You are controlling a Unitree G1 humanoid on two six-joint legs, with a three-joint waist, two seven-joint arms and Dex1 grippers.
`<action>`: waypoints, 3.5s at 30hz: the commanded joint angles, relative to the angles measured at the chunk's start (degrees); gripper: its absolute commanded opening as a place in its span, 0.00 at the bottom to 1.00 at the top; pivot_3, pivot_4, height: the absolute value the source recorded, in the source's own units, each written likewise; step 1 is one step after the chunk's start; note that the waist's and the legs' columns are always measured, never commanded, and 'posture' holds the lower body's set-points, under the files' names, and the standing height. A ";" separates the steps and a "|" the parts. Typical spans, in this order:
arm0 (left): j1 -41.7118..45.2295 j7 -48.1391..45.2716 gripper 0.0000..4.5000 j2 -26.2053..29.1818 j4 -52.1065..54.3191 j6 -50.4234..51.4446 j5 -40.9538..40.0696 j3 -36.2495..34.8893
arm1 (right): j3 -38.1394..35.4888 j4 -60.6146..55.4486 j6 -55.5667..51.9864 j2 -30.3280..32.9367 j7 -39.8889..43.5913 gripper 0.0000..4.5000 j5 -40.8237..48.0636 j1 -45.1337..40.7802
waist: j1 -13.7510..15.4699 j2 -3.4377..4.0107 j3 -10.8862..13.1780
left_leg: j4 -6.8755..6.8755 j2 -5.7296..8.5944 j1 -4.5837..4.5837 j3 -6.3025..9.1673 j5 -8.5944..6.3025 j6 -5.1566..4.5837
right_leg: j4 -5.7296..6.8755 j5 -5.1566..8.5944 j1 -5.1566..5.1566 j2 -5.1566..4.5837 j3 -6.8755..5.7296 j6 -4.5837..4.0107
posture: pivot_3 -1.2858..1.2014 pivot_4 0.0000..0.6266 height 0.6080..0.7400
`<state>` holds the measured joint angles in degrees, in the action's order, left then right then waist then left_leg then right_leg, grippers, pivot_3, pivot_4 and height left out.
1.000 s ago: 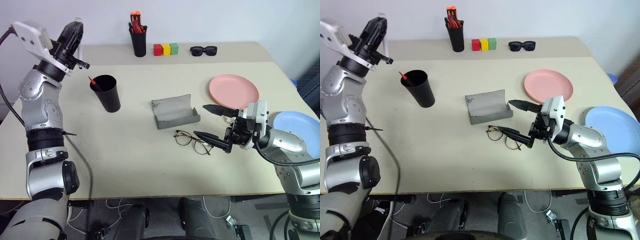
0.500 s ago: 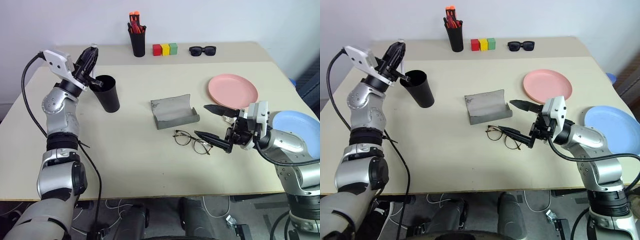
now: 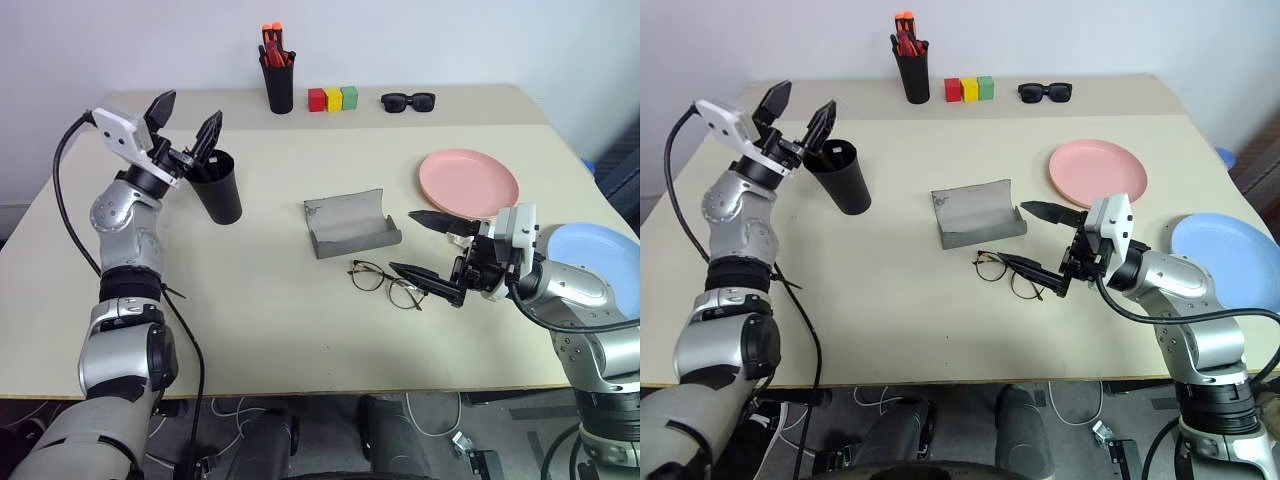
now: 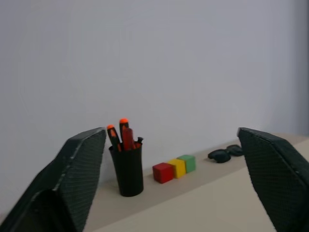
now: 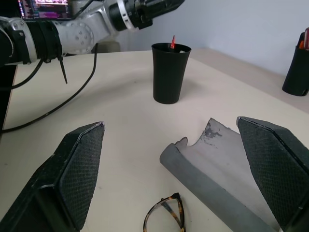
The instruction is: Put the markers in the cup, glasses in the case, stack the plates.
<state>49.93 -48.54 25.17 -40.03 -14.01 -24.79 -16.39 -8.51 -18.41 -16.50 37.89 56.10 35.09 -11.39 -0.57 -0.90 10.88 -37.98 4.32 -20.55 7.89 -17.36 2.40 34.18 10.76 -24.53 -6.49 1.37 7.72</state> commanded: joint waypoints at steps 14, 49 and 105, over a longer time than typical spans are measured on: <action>-0.45 -9.05 0.99 -7.91 10.06 26.12 14.71 33.53 | -3.81 1.92 4.08 1.70 0.05 1.00 -2.75 2.67 | 0.01 0.01 0.00 | -0.02 -0.01 0.07 -0.03 -0.04 -0.07 | -0.03 0.01 0.09 0.06 0.03 0.00 | 0.52 0.24 1.00; -0.78 -38.98 0.02 4.50 1.84 5.96 15.40 28.12 | -2.75 -0.53 4.16 1.69 -1.54 1.00 -3.41 4.71 | 0.11 0.03 0.00 | -0.03 0.02 0.02 -0.03 -0.05 -0.09 | -0.04 0.01 0.05 0.00 0.03 0.01 | 0.52 0.24 1.00; -35.57 -30.76 0.96 24.31 50.07 45.86 -17.60 -2.57 | 21.65 -6.03 -64.47 5.92 -22.66 1.00 -9.16 -27.37 | -0.19 0.12 0.06 | 0.00 -0.10 -0.12 -0.13 -0.14 -0.25 | -0.02 0.02 -0.22 0.00 0.05 -0.04 | 0.52 0.24 1.00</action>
<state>14.84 -78.96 48.93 8.65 33.66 -42.64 -17.81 13.77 -24.19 -79.87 44.35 33.57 25.25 -37.35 -0.76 -0.77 10.94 -37.97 4.23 -20.67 7.75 -17.51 2.15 34.15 10.78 -24.76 -6.50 1.42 7.68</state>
